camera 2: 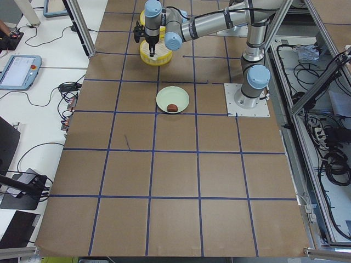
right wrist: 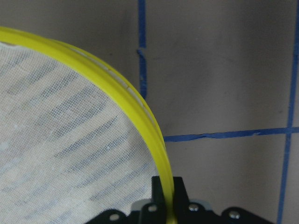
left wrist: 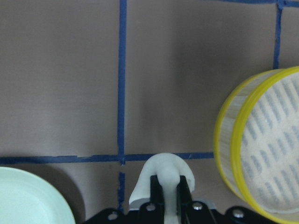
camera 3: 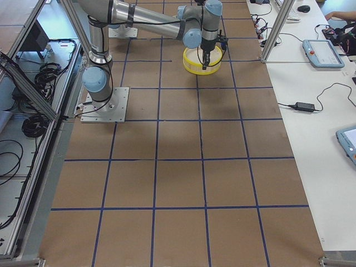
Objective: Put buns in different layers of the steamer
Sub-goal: 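Lift the white bun with left gripper while right gripper lifts top tier aside, then lower the white bun into the bottom tier and open the left gripper, then stack top tier onto bottom tier while left gripper moves to the plate, then grasp the brown bun on the plate with the left gripper and lift, then carry the brown bun over the steamer while the right gripper releases and withdraws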
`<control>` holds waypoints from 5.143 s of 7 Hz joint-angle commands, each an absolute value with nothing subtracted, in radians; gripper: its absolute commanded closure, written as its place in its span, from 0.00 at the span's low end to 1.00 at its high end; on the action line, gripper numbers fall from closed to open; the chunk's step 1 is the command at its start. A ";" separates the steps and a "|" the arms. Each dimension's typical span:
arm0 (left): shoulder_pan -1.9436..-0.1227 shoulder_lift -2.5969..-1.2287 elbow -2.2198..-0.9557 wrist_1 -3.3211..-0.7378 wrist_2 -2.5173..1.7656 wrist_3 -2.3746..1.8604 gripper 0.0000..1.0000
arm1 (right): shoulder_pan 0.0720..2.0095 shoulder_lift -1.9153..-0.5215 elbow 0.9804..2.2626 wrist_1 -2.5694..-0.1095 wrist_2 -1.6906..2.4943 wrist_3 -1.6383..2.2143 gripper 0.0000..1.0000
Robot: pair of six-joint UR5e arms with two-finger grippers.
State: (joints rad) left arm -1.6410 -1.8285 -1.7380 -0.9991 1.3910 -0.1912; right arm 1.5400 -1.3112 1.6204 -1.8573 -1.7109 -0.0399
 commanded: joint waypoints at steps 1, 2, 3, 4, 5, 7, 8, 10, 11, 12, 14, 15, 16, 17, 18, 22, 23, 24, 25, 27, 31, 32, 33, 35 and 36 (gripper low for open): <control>-1.789 -1.890 -1.733 -0.863 1.362 -0.409 0.98 | 1.468 -1.316 1.629 -1.855 -1.706 -0.156 0.94; -1.843 -1.925 -1.732 -0.771 1.370 -0.485 0.96 | 1.468 -1.316 1.632 -1.859 -1.704 -0.158 0.94; -1.851 -1.960 -1.733 -0.741 1.370 -0.497 0.52 | 1.468 -1.315 1.634 -1.855 -1.704 -0.155 0.94; -1.852 -1.968 -1.736 -0.739 1.373 -0.495 0.01 | 1.468 -1.316 1.635 -1.856 -1.703 -0.155 0.94; -1.852 -1.964 -1.747 -0.739 1.373 -0.494 0.00 | 1.468 -1.316 1.634 -1.855 -1.703 -0.155 0.94; -1.842 -1.936 -1.758 -0.741 1.381 -0.418 0.00 | 1.474 -1.319 1.626 -1.855 -1.706 -0.138 0.94; -1.797 -1.922 -1.762 -0.752 1.464 -0.249 0.00 | 1.495 -1.327 1.620 -1.855 -1.701 -0.077 0.93; -1.694 -1.822 -1.808 -0.881 1.488 -0.041 0.00 | 1.581 -1.312 1.565 -1.852 -1.612 0.140 0.93; -1.619 -1.765 -1.848 -0.928 1.578 0.147 0.00 | 1.647 -1.258 1.531 -1.861 -1.597 0.266 0.93; -1.536 -1.731 -1.889 -0.942 1.577 0.275 0.00 | 1.684 -1.203 1.491 -1.870 -1.583 0.353 0.93; -1.383 -1.721 -1.960 -0.943 1.588 0.459 0.00 | 1.774 -1.146 1.482 -1.874 -1.586 0.475 0.93; -1.306 -1.721 -2.014 -0.943 1.589 0.515 0.00 | 1.781 -1.143 1.499 -1.871 -1.595 0.465 0.93; -1.208 -1.724 -2.061 -0.943 1.615 0.648 0.01 | 1.781 -1.147 1.508 -1.873 -1.595 0.459 0.93; -1.121 -1.730 -2.075 -0.943 1.623 0.732 0.00 | 1.781 -1.152 1.514 -1.858 -1.597 0.451 0.93; -1.096 -1.742 -2.075 -0.943 1.624 0.730 0.00 | 1.779 -1.161 1.520 -1.852 -1.597 0.451 0.93; -1.098 -1.796 -2.082 -1.006 1.609 0.594 0.00 | 1.790 -1.166 1.572 -1.874 -1.594 0.463 0.93; -1.098 -1.801 -2.082 -1.006 1.608 0.592 0.10 | 1.790 -1.166 1.569 -1.876 -1.592 0.463 0.93; -1.110 -1.801 -2.082 -1.006 1.611 0.577 0.37 | 1.790 -1.163 1.569 -1.879 -1.591 0.451 0.93; -1.138 -1.801 -2.082 -1.006 1.617 0.515 0.63 | 1.790 -1.164 1.572 -1.882 -1.591 0.453 0.93; -1.163 -1.802 -2.080 -1.006 1.620 0.498 0.80 | 1.790 -1.163 1.575 -1.881 -1.586 0.451 0.93; -1.192 -1.761 -1.993 -1.008 1.611 0.494 0.98 | 1.790 -1.161 1.575 -1.882 -1.586 0.459 0.92; -1.236 -1.738 -1.949 -1.034 1.608 0.489 0.98 | 1.790 -1.163 1.575 -1.884 -1.583 0.456 0.91; -1.312 -1.714 -1.910 -1.043 1.608 0.407 0.98 | 1.790 -1.163 1.575 -1.882 -1.583 0.459 0.91; -1.448 -1.715 -1.820 -1.049 1.550 0.191 0.98 | 1.790 -1.164 1.577 -1.881 -1.583 0.466 0.63; -1.475 -1.721 -1.792 -1.057 1.502 0.104 0.98 | 1.790 -1.164 1.577 -1.879 -1.583 0.462 0.59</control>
